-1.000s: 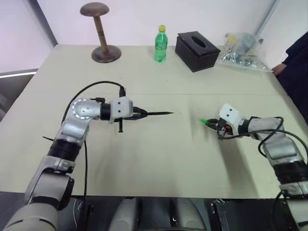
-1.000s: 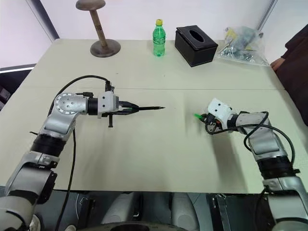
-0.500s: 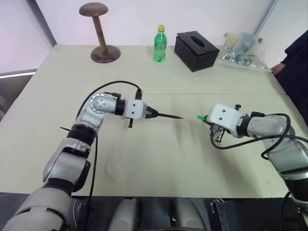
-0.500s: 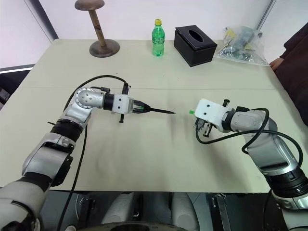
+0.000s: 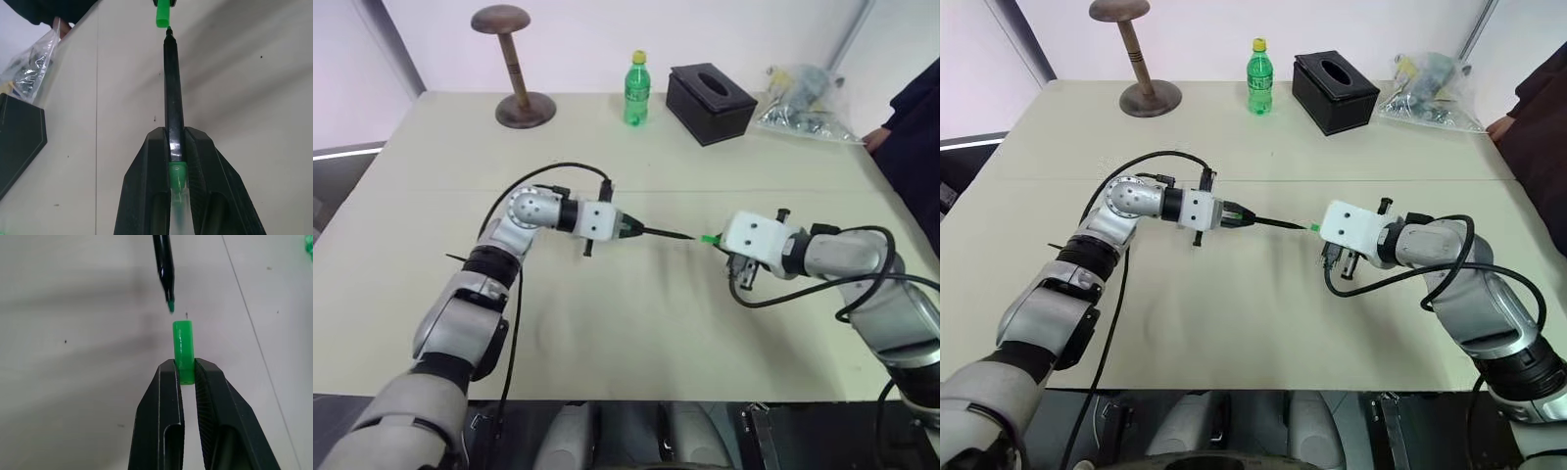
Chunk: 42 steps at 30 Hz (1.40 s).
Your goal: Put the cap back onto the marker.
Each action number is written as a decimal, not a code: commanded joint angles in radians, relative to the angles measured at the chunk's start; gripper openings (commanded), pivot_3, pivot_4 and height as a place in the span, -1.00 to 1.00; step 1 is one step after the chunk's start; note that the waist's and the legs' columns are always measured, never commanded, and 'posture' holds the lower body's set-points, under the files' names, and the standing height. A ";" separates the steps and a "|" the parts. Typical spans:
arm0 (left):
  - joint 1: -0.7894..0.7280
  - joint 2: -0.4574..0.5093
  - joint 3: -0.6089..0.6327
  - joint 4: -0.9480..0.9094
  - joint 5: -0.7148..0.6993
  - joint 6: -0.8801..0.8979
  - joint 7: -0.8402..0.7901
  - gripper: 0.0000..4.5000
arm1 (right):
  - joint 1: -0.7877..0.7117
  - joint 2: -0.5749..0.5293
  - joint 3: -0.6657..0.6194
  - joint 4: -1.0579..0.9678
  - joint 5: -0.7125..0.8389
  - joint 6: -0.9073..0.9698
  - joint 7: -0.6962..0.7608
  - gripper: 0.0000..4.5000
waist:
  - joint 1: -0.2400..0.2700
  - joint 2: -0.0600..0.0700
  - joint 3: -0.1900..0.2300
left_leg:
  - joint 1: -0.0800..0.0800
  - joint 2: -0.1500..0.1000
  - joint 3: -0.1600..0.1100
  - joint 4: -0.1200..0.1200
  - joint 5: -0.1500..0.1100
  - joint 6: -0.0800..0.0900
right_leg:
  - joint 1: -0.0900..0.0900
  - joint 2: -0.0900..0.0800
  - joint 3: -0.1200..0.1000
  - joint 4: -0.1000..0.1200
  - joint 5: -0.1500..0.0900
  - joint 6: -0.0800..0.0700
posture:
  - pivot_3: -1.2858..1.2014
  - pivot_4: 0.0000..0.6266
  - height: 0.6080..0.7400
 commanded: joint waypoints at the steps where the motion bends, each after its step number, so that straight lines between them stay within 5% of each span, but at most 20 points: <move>1: -0.034 -0.002 0.008 -0.002 -0.001 -0.018 0.011 -1.00 | -0.022 -0.004 -0.007 -0.040 0.001 0.008 0.000 -0.98 | 0.001 0.000 0.000 | 0.000 0.000 0.000 0.000 0.000 0.000 | 0.000 0.000 0.000 0.000 0.000 0.000 | 0.03 -0.52 1.00; 42: -0.027 0.007 0.013 -0.027 -0.004 -0.017 -0.002 -1.00 | -0.017 -0.025 -0.011 -0.007 0.018 -0.012 0.009 -0.98 | 0.000 0.000 0.000 | 0.000 0.000 0.000 0.000 0.000 0.000 | 0.000 0.000 0.000 0.000 0.000 0.000 | 0.03 -0.52 1.00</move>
